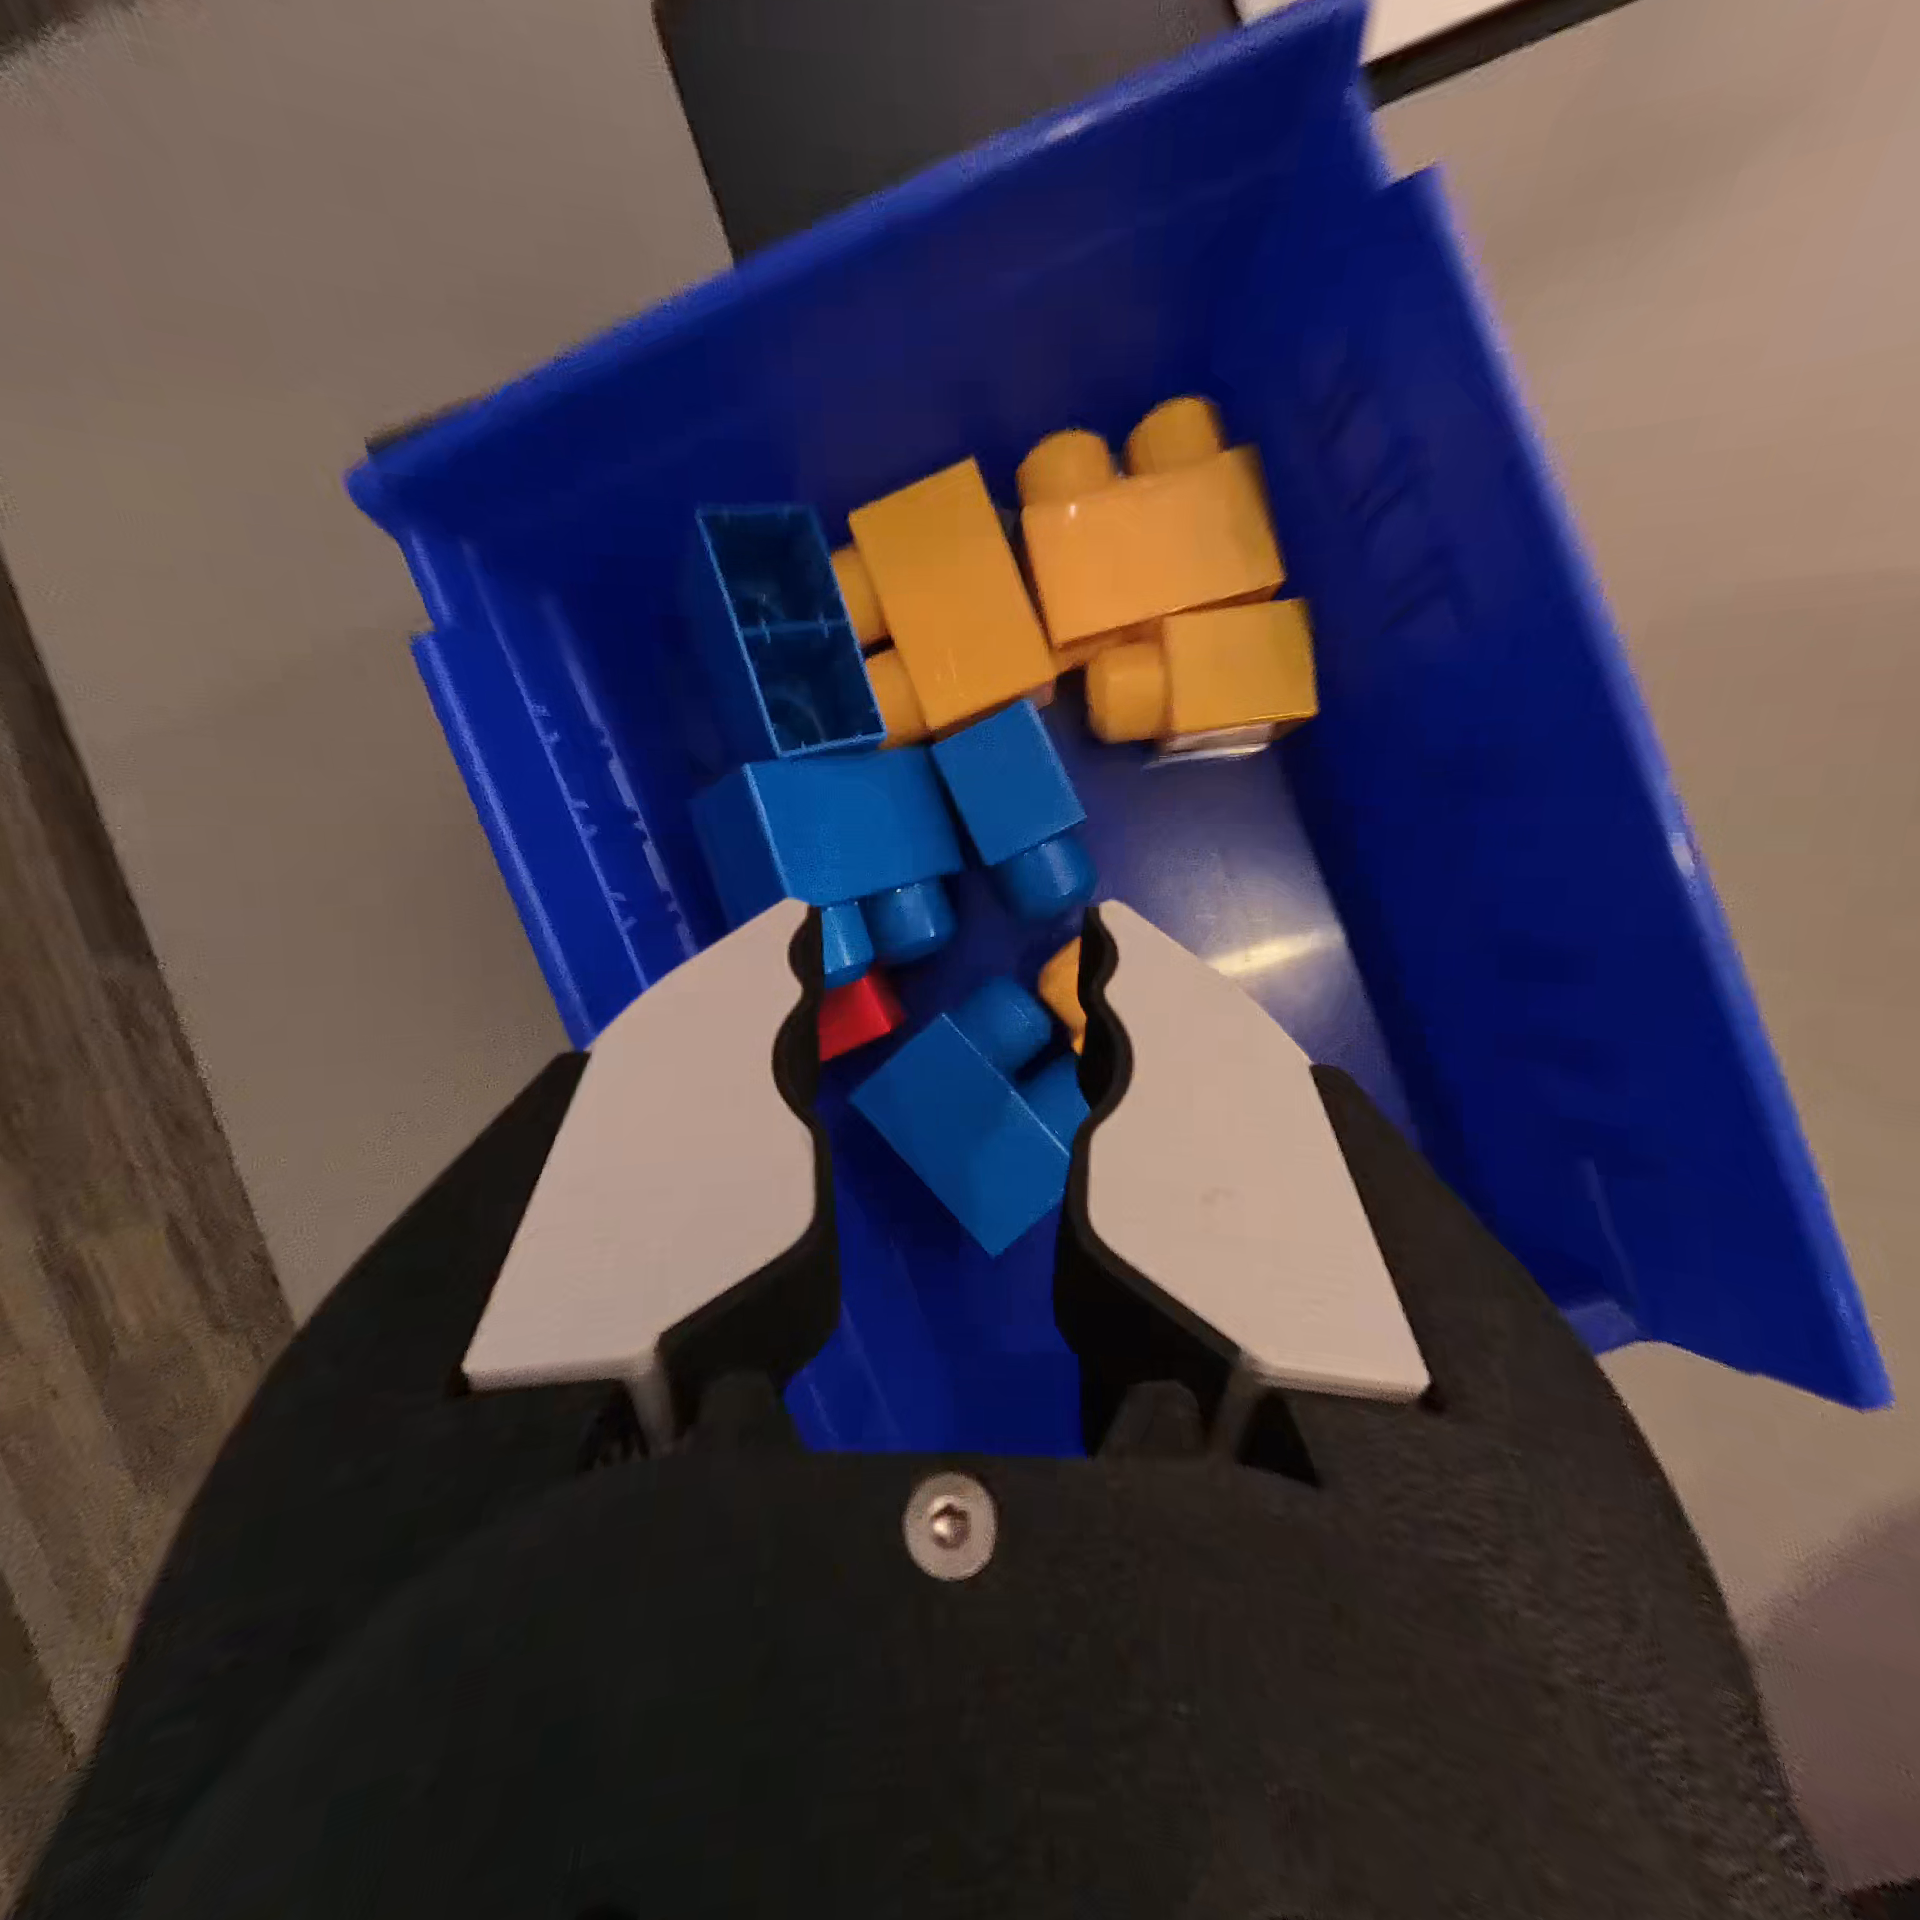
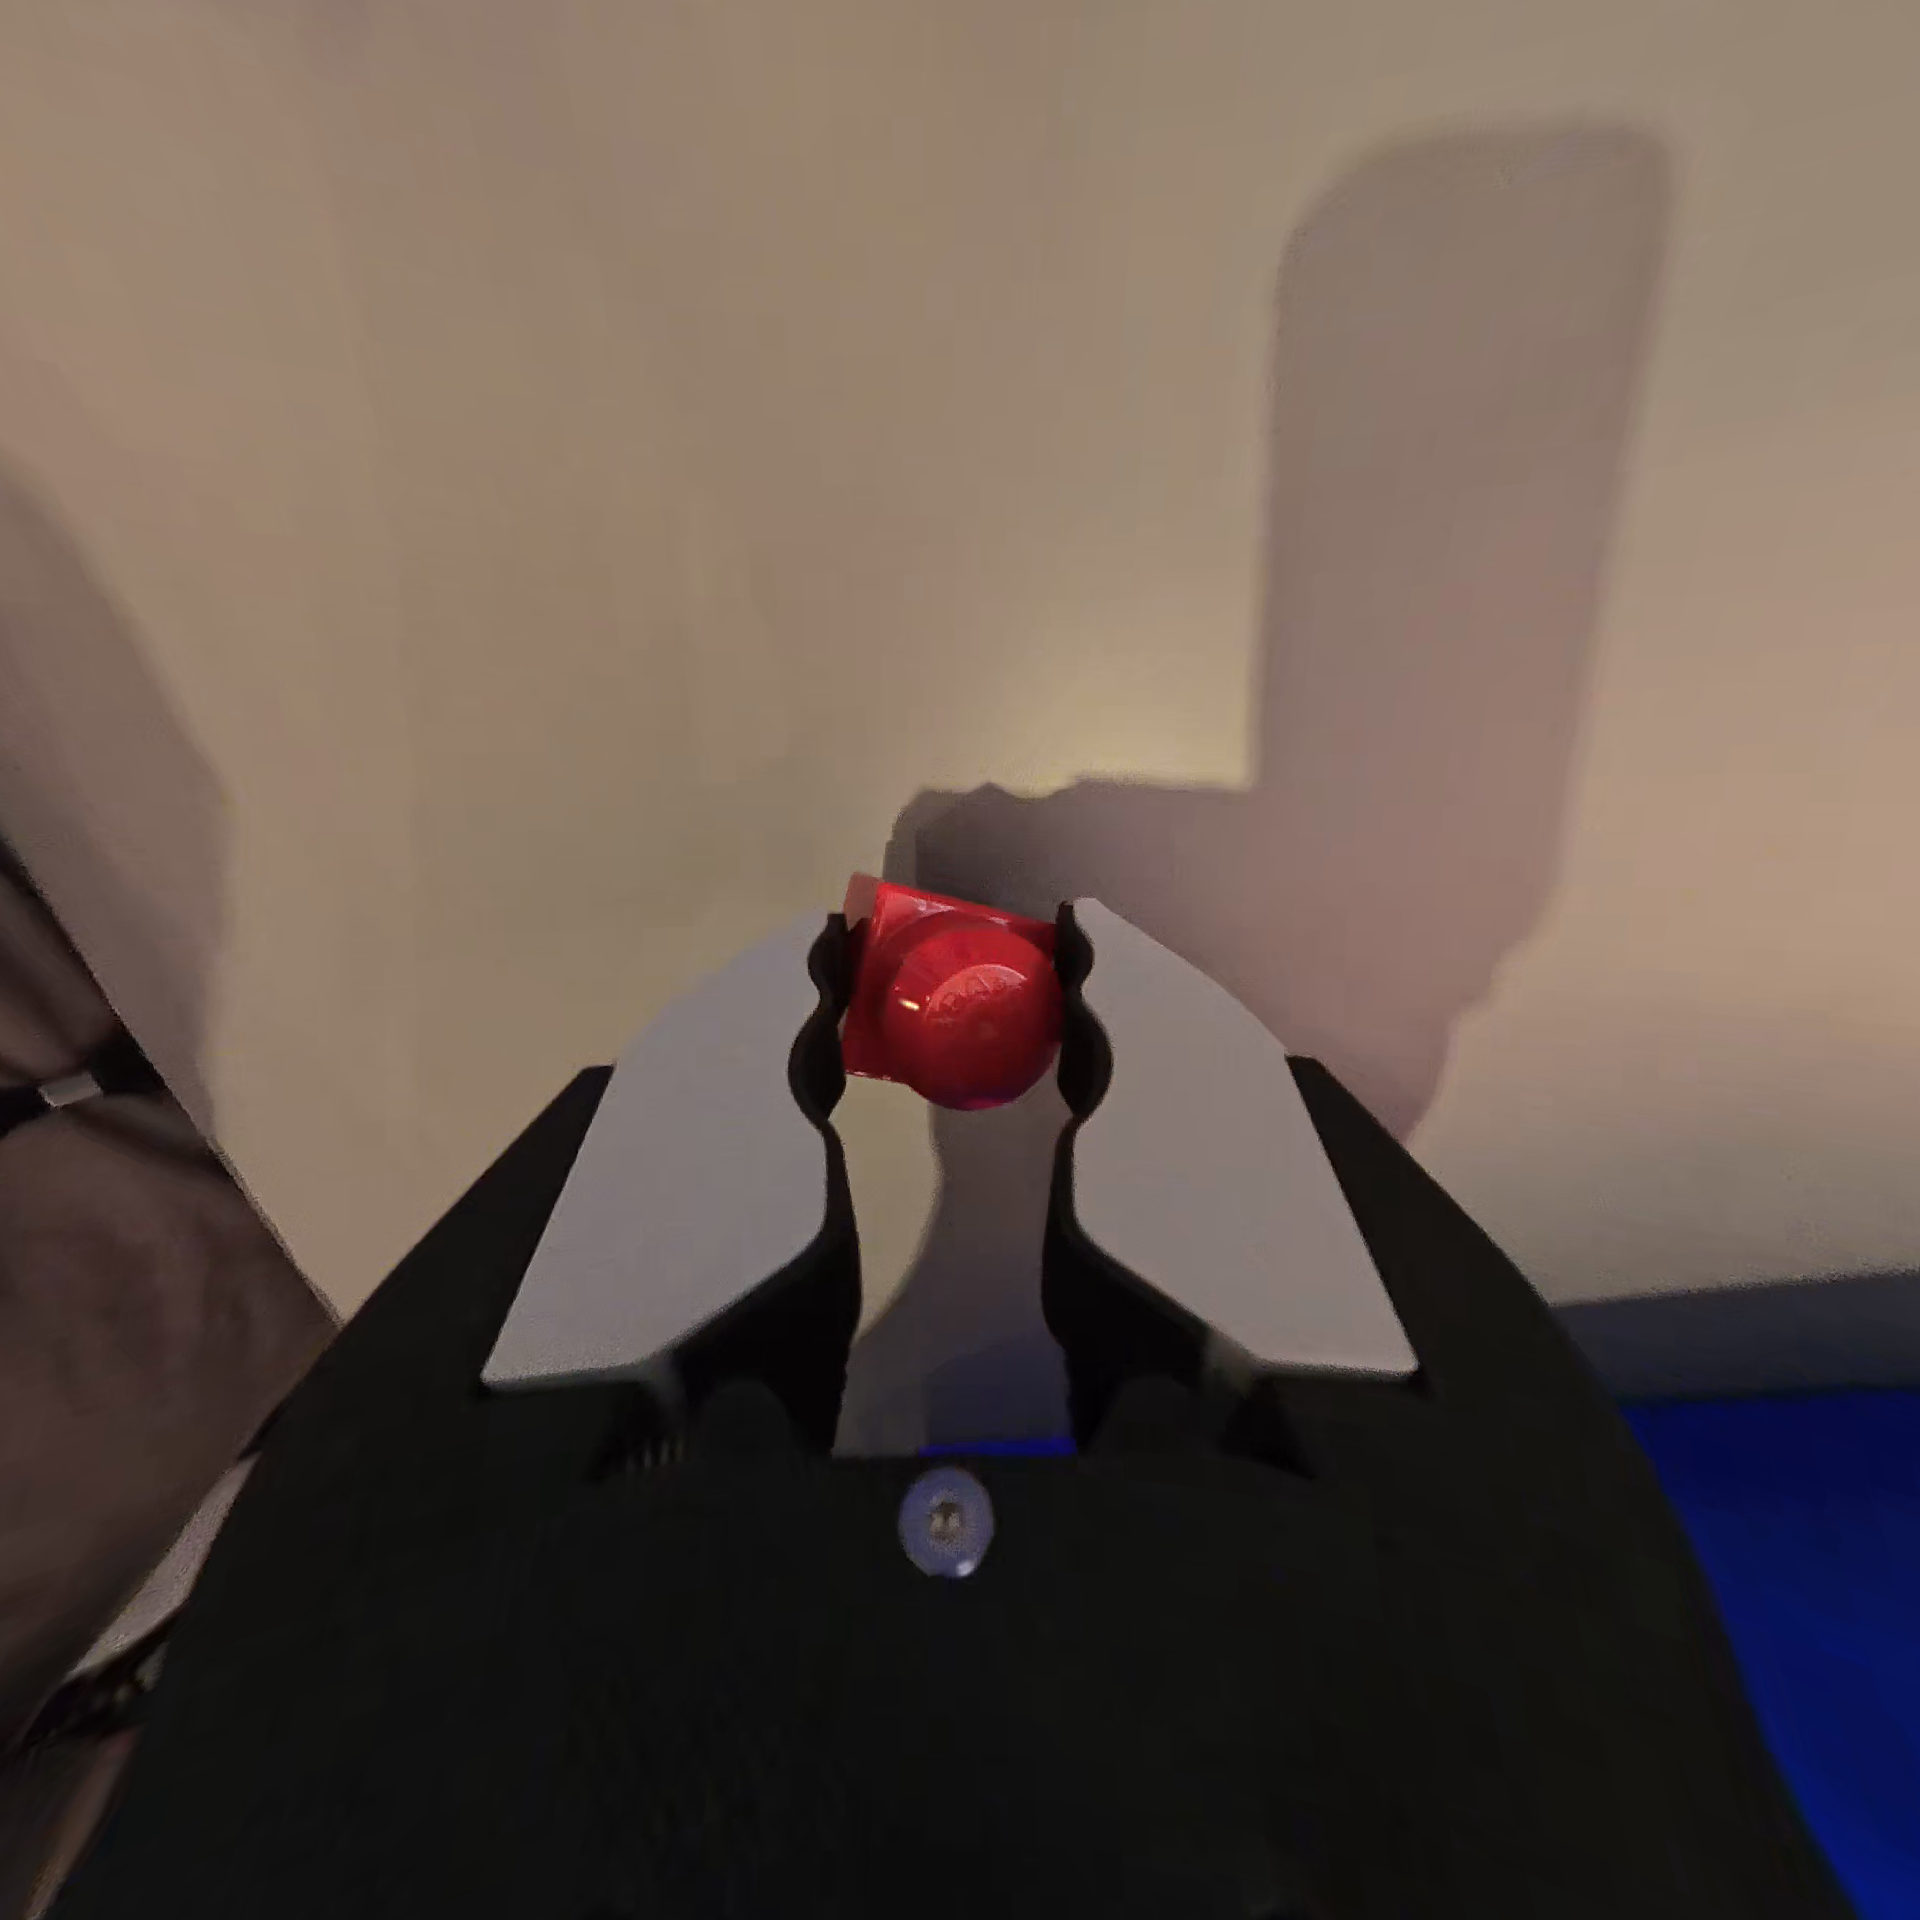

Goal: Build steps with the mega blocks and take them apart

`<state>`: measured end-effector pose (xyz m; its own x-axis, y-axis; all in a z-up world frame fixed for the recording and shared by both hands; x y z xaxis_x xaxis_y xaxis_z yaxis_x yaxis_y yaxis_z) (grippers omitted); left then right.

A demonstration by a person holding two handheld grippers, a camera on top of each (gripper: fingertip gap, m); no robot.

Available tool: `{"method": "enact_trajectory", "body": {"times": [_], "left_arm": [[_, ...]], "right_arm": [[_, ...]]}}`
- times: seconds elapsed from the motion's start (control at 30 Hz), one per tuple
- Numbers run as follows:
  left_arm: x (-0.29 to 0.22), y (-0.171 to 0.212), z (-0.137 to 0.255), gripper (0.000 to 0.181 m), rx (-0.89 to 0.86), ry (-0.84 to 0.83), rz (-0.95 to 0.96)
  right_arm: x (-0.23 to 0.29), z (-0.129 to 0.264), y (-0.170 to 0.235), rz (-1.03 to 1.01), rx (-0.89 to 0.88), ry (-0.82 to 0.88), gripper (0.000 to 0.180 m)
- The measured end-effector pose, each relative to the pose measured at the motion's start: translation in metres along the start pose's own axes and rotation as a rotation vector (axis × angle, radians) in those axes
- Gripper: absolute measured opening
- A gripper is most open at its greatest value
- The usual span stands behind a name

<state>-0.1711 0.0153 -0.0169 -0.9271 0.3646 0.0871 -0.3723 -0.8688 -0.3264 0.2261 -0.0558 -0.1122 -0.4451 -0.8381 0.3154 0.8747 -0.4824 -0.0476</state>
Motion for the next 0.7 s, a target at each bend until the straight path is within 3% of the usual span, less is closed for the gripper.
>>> {"method": "enact_trajectory", "body": {"times": [0.4, 0.7], "left_arm": [[0.026, 0.009, -0.046, 0.057, 0.153, -0.036, 0.112], [0.026, 0.007, -0.055, 0.056, 0.154, 0.012, 0.124]], "right_arm": [[0.002, -0.003, 0.004, -0.033, 0.012, -0.111, 0.040], [-0.011, 0.003, -0.003, 0.032, -0.025, 0.060, 0.042]]}}
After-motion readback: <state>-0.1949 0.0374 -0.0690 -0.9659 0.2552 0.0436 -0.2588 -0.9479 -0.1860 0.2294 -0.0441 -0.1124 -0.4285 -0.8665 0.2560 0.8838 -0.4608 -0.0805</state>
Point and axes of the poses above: each gripper's, where its closed fingertips meet, z back along the fingers, y out of its underside, x = y × z across the jaws, the point moved 3 cm from there along z, back along the fingers, and after that the axes turned 10 degrees about x, right-handed, at the moved point
